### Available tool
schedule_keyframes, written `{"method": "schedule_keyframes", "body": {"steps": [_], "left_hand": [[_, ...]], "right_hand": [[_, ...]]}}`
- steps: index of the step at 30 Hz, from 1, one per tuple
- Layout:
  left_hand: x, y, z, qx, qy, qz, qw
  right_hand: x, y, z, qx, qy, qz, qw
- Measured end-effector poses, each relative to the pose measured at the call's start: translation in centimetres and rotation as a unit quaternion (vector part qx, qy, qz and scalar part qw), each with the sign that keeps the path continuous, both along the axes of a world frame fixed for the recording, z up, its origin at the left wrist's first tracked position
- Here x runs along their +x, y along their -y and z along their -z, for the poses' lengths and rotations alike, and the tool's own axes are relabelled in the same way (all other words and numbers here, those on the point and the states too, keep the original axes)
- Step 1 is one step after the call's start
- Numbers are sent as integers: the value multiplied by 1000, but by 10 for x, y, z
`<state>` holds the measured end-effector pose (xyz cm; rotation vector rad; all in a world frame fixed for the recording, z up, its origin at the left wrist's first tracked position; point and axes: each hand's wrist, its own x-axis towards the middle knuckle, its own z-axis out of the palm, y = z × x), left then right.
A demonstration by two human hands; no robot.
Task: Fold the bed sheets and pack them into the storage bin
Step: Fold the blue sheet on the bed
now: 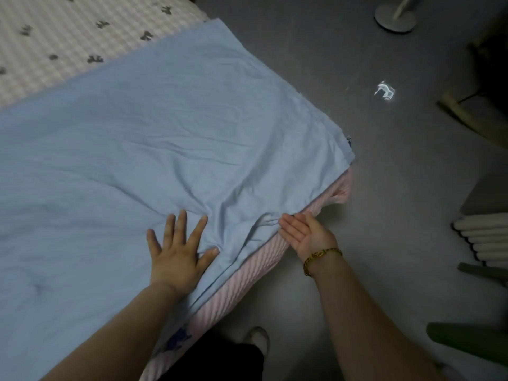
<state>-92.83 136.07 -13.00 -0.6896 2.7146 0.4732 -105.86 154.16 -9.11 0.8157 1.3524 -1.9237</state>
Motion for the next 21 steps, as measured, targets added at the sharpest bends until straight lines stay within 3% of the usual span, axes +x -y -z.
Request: {"method": "schedule_keyframes", "body": {"steps": [2, 7, 11, 13, 16, 17, 19, 21], "left_hand": [[-10, -2, 6, -32, -4, 39, 999], [-46, -13, 11, -3, -13, 85, 996], [-71, -16, 13, -28, -50, 128, 990], [-75, -15, 13, -27, -81, 139, 987], [-88, -15, 14, -21, -109, 145, 983], [-92, -16, 13, -18, -109, 144, 983], [-102, -19, 12, -23, -120, 140, 982], [-111, -23, 15, -30, -141, 143, 979]], "right_hand": [[-9, -9, 7, 44, 12, -28, 999], [-50, -18, 11, 74, -30, -75, 994], [-91, -9, 12, 145, -54, -39, 987], [-111, -9, 14, 272, -108, -77, 953], [-133, -13, 6, 457, -216, -195, 840], [-136, -18, 3, 484, -225, -215, 817], [-146, -27, 10, 496, -219, -224, 810], [-157, -31, 21, 449, -200, -203, 847]]}}
